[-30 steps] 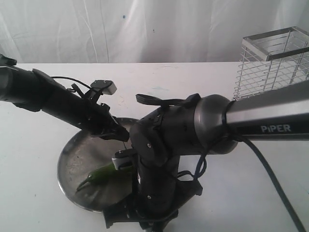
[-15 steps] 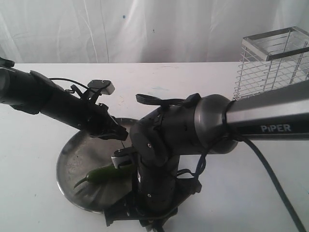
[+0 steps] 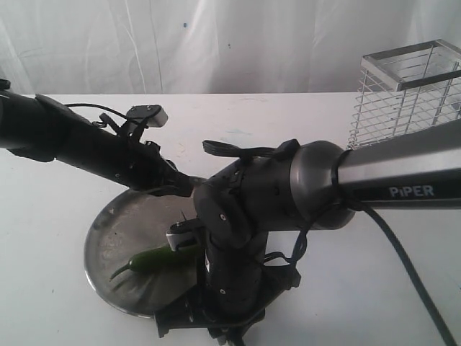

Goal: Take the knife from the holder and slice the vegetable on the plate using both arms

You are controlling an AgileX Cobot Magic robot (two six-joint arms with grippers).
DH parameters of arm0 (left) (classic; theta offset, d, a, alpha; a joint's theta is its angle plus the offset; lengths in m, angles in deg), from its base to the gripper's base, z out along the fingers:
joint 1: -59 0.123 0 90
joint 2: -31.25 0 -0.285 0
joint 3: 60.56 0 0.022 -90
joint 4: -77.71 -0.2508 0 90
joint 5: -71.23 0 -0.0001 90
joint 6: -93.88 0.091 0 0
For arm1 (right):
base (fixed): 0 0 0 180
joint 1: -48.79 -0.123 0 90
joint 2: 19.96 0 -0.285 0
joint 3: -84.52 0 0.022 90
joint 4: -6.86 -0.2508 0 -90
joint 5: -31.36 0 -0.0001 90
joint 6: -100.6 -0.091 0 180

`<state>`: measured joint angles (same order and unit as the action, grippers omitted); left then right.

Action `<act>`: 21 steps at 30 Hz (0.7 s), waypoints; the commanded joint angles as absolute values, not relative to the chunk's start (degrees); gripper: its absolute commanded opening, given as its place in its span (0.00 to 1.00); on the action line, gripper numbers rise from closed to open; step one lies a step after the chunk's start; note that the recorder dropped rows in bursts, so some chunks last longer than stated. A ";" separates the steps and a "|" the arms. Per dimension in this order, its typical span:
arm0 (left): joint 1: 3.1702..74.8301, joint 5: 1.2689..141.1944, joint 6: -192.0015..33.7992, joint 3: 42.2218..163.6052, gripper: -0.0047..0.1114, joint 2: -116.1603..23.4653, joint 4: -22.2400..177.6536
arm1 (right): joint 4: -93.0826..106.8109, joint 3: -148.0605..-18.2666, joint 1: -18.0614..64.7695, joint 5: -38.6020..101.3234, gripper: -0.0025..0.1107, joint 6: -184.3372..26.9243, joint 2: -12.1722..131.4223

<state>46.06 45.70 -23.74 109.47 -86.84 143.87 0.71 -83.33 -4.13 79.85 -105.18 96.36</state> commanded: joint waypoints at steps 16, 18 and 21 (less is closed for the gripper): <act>45.66 46.28 -23.35 103.40 0.04 -87.25 144.47 | 0.91 -83.56 -3.67 79.53 0.02 -105.23 96.23; 45.66 46.36 -23.35 103.40 0.04 -87.25 144.65 | 0.91 -83.56 -3.67 79.53 0.02 -105.23 96.23; 45.66 46.36 -23.14 103.40 0.04 -87.25 144.95 | 0.91 -83.56 -3.67 79.53 0.02 -105.23 96.23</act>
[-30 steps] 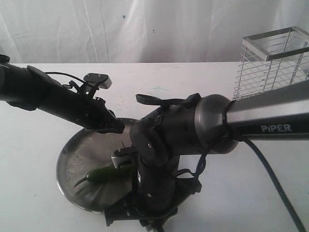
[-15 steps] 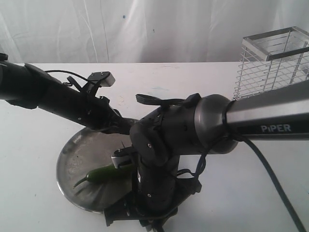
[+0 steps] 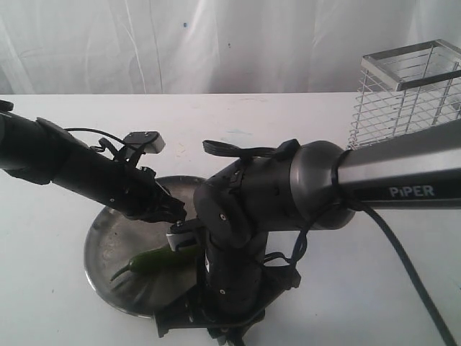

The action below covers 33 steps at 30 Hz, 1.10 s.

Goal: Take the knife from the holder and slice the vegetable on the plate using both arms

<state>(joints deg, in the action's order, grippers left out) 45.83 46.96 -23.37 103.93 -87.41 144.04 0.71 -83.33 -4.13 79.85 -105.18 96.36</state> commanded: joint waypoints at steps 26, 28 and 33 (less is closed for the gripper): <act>42.34 50.17 -19.95 101.64 0.04 -94.22 148.98 | 1.05 -83.56 -3.67 79.89 0.02 -105.58 96.23; 42.34 52.09 -19.95 100.60 0.04 -95.35 149.19 | 1.28 -83.56 -3.67 79.89 0.02 -105.58 96.23; 42.34 55.50 -19.95 98.87 0.04 -97.09 149.19 | 3.61 -83.56 -3.67 82.33 0.02 -105.58 96.47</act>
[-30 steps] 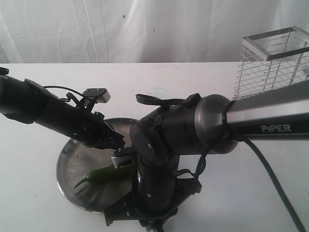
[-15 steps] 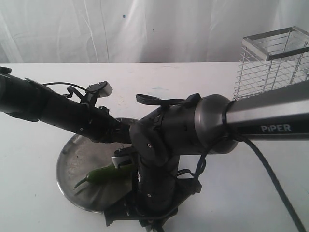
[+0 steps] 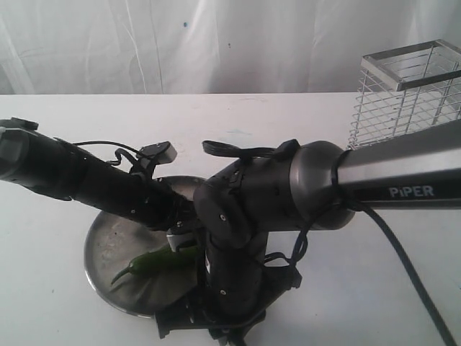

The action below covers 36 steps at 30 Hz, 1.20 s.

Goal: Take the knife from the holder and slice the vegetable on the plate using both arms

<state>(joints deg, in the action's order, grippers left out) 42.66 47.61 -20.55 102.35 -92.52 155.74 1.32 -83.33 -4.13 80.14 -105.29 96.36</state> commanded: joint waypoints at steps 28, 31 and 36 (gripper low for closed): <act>42.34 47.45 -19.51 105.56 0.04 -81.36 149.16 | 3.73 -84.59 -0.49 97.32 0.02 -97.15 96.97; 42.34 43.18 -19.51 105.56 0.04 -78.01 142.40 | 3.73 -87.87 -0.37 99.56 0.02 -95.62 96.97; 42.34 35.50 -22.32 103.89 0.04 -77.88 122.05 | 3.96 -88.46 -0.37 99.59 0.02 -94.55 96.97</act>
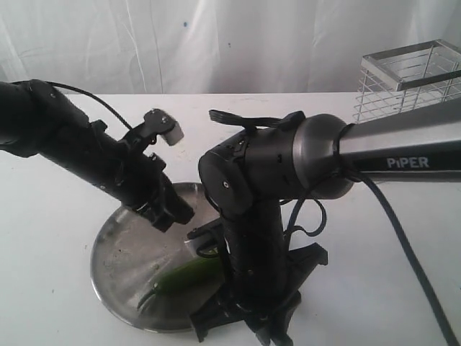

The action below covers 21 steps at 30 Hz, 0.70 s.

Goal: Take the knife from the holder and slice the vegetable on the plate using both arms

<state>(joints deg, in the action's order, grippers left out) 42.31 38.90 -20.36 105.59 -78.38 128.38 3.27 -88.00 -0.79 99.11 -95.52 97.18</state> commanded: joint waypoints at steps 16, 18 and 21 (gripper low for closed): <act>42.17 32.47 8.41 95.45 0.58 -78.62 141.58 | 4.01 -88.46 -0.37 95.91 0.02 -94.55 96.97; 41.61 33.93 9.19 94.80 0.58 -79.53 141.71 | 4.01 -88.46 -0.37 95.74 0.02 -94.55 96.97; 39.59 37.78 11.80 93.73 0.58 -80.81 141.50 | 4.01 -88.46 -0.37 95.41 0.02 -94.55 96.97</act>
